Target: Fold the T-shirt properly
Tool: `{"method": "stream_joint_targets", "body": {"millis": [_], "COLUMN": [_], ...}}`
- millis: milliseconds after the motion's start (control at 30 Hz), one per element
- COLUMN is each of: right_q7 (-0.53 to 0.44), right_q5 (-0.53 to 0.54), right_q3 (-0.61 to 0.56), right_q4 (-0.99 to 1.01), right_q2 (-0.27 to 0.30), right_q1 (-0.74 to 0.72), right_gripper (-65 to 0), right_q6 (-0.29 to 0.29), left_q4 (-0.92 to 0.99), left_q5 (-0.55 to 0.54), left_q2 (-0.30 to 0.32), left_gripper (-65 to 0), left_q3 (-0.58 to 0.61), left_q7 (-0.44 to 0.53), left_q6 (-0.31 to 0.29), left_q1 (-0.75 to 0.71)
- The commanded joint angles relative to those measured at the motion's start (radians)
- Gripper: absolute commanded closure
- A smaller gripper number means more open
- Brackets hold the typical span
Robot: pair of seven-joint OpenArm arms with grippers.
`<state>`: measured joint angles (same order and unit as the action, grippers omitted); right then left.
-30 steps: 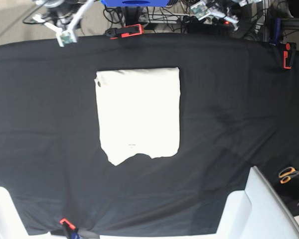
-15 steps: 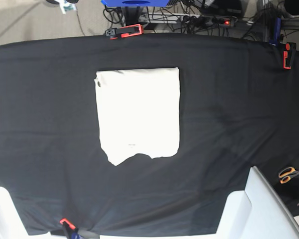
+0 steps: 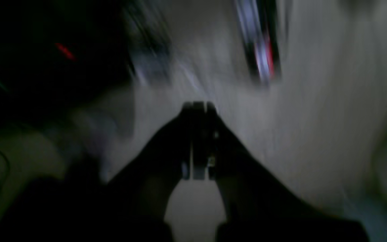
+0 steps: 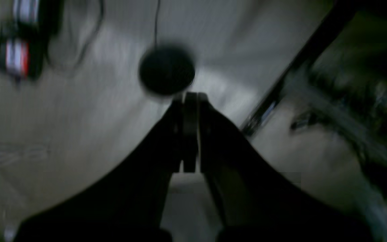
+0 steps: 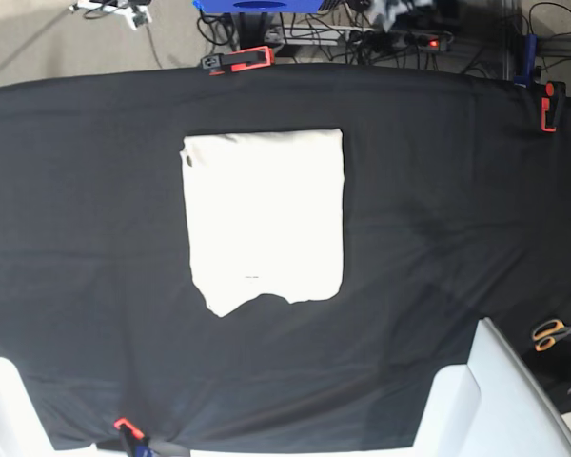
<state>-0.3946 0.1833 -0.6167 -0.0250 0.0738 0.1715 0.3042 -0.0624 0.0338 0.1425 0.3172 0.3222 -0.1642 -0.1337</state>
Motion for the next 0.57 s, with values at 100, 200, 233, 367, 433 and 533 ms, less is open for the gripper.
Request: {"method": "stream_joint_targets", "body": {"millis": [100,200,233,367,433,533], "right_q7": [0.015,0.024,0.024,0.024,0.024,0.024], "right_q5": [0.003,0.003,0.003,0.002,0.002,0.002], "right_q3": [0.163,0.283,0.317,0.396,0.404,0.4], "right_q4": [0.001,0.001,0.001,0.001,0.001,0.001], "right_q2": [0.007,0.016,0.017,0.021,0.021,0.019], "right_q1": [0.012,0.0,0.0,0.0,0.0,-0.002], "right_gripper": [-1.5,-1.5,-1.5,-1.5,-1.5,-1.5], "right_q6": [0.005,0.005,0.005,0.005,0.005,0.005], "left_q4": [-0.011,-0.011,-0.011,-0.011,-0.009,-0.009], "left_q5": [-0.016,-0.018,-0.018,-0.018,-0.018,-0.018], "left_q2": [0.007,0.009,0.009,0.01,0.01,0.01], "left_gripper": [0.0,0.0,0.0,0.0,0.0,0.0], "left_q3": [0.004,0.0,0.003,0.004,0.004,0.004], "left_q7": [-0.002,0.004,0.001,0.001,-0.001,-0.001], "left_q6": [-0.008,-0.008,-0.008,-0.008,-0.008,-0.008], "left_q1": [0.004,0.006,0.01,0.027,0.032,0.033]}}
